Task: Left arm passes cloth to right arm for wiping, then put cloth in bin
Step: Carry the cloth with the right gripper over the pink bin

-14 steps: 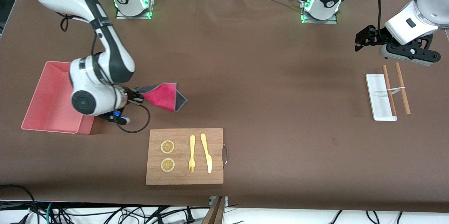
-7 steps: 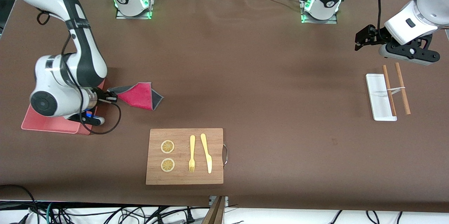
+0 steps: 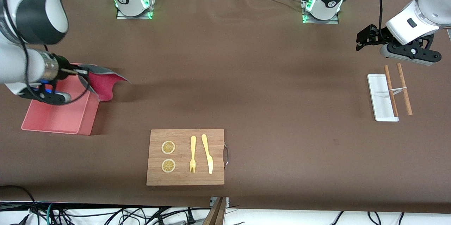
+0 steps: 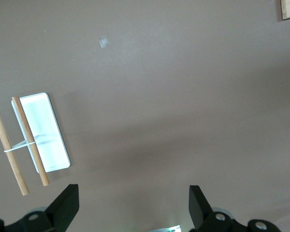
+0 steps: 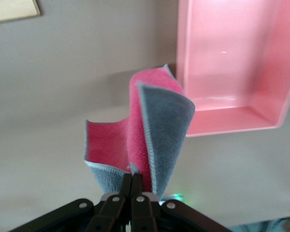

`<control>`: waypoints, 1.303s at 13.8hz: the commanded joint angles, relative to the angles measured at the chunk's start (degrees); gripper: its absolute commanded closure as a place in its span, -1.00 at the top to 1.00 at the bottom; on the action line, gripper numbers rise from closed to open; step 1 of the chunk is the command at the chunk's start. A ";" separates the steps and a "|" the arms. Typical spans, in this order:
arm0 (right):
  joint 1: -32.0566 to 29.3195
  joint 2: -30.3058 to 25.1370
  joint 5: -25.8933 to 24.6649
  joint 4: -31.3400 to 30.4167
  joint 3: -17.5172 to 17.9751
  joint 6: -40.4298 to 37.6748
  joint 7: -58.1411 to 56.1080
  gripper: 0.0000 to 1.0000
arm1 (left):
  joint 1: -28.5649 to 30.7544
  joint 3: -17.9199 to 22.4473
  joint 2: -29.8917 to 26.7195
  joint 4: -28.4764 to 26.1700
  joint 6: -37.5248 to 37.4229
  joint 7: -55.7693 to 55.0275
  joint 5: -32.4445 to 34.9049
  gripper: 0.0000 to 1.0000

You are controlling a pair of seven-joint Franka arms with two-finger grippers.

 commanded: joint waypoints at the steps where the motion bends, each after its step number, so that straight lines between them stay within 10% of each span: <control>1: -3.27 -1.46 -4.91 1.29 -0.09 -3.63 -9.96 -1.00 | 0.12 -0.18 0.31 1.27 -1.31 -0.06 0.45 1.00; 8: -4.87 -1.39 -9.94 -1.25 -14.06 0.04 -33.29 -1.00 | 0.21 -0.09 0.40 1.27 -1.66 0.03 0.45 1.00; 18: -6.71 7.04 -4.50 -21.90 -15.39 32.37 -29.87 -1.00 | 0.21 0.00 0.40 1.27 -1.75 0.03 0.45 1.00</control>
